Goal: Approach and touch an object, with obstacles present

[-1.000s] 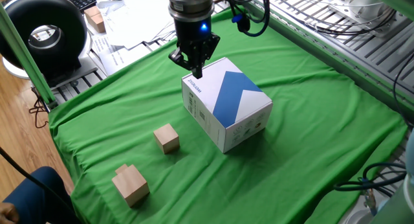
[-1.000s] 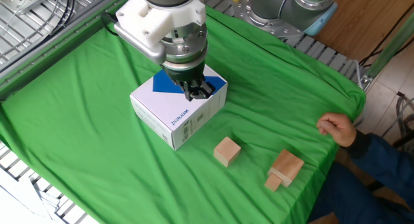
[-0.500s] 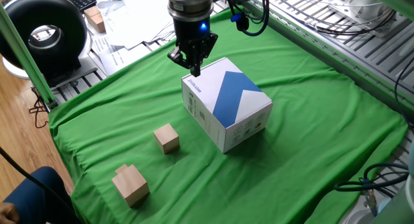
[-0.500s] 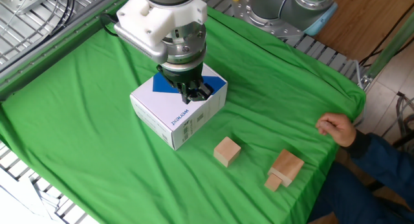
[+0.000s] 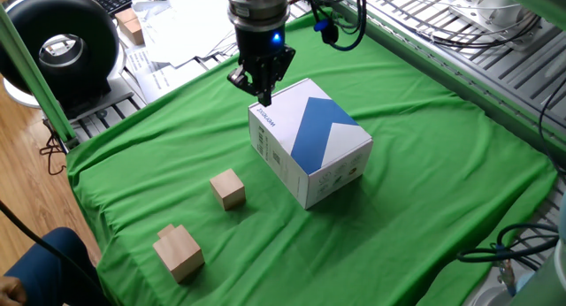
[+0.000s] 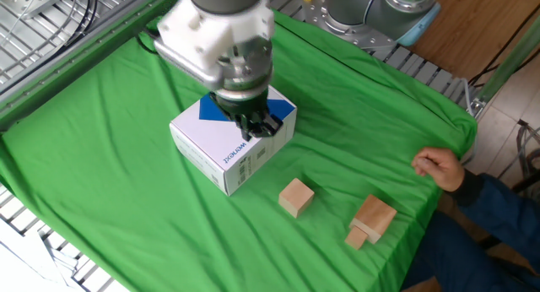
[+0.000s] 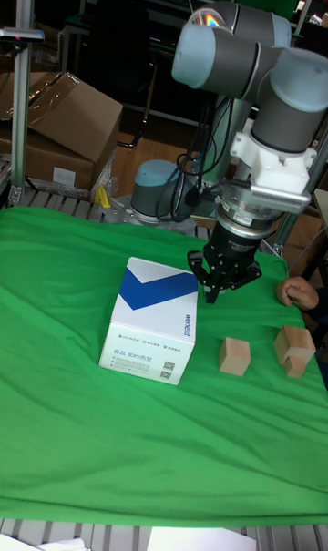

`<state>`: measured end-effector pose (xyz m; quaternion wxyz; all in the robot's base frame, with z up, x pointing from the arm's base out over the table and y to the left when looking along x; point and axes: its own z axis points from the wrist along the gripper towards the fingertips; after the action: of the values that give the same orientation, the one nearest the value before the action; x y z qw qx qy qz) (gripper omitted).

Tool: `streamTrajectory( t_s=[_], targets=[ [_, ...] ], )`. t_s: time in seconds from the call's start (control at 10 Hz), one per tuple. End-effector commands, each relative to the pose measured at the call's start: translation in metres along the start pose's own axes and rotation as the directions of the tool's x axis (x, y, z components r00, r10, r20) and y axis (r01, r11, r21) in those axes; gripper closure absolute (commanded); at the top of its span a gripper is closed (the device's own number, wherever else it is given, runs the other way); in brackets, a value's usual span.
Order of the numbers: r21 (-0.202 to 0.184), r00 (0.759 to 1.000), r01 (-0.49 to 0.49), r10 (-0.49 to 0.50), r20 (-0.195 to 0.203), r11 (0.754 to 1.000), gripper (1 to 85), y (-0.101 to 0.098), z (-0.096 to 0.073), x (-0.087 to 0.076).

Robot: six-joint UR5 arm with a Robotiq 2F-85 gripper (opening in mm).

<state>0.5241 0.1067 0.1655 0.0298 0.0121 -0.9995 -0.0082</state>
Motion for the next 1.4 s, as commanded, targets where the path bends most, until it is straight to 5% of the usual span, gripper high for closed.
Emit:
streamTrajectory(
  t_s=[0.0,0.4,0.6,0.8,1.1,1.3],
  targets=[
    [-0.025,1.0,0.015,-0.015,-0.004,1.0,83.3,0.022,0.02,-0.001],
    [-0.015,0.999,0.031,-0.031,0.014,0.999,83.3,0.041,0.049,-0.008],
    [0.009,0.988,0.153,-0.153,0.003,0.988,83.3,0.043,0.059,-0.004],
    [0.008,0.988,0.157,-0.157,0.006,0.988,83.3,0.052,0.071,-0.004],
    [0.069,0.974,0.227,-0.228,0.006,0.971,83.3,0.045,0.087,-0.006],
    [0.065,0.972,0.234,-0.235,0.024,0.97,83.3,0.05,0.095,-0.01]
  ],
)
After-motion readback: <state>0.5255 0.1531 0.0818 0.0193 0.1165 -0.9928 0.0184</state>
